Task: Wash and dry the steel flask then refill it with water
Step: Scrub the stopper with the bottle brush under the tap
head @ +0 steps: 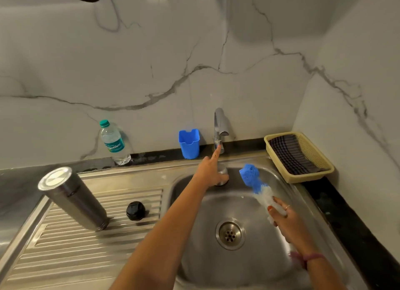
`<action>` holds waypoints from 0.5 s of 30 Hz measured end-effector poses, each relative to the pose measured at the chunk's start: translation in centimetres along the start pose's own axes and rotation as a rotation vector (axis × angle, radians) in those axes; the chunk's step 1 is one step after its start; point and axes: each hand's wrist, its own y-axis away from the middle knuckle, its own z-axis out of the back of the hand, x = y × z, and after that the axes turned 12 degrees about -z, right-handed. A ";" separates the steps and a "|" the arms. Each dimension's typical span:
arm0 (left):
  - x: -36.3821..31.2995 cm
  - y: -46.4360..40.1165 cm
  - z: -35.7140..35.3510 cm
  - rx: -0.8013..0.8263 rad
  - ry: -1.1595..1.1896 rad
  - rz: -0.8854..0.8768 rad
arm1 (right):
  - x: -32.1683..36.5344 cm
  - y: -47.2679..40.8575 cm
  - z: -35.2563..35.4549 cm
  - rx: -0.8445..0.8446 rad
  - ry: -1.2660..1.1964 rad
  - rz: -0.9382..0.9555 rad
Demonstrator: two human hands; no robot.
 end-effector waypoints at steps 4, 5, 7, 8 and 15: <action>-0.8 -3.6 0.3 0.080 -0.130 0.016 | 0.4 -0.4 0.2 -0.011 -0.044 0.019; -0.9 -4.3 0.3 0.103 -0.157 0.025 | 0.5 -0.4 0.3 -0.014 -0.053 0.022; -0.9 -5.3 0.5 0.144 -0.191 0.043 | 0.5 -0.8 0.3 -0.018 -0.047 0.023; -0.8 -5.8 0.6 0.160 -0.208 0.047 | 0.5 -1.1 0.3 -0.017 -0.045 0.022; 0.2 -7.7 0.9 0.227 -0.237 0.078 | -0.4 -2.4 0.3 -0.008 -0.032 0.018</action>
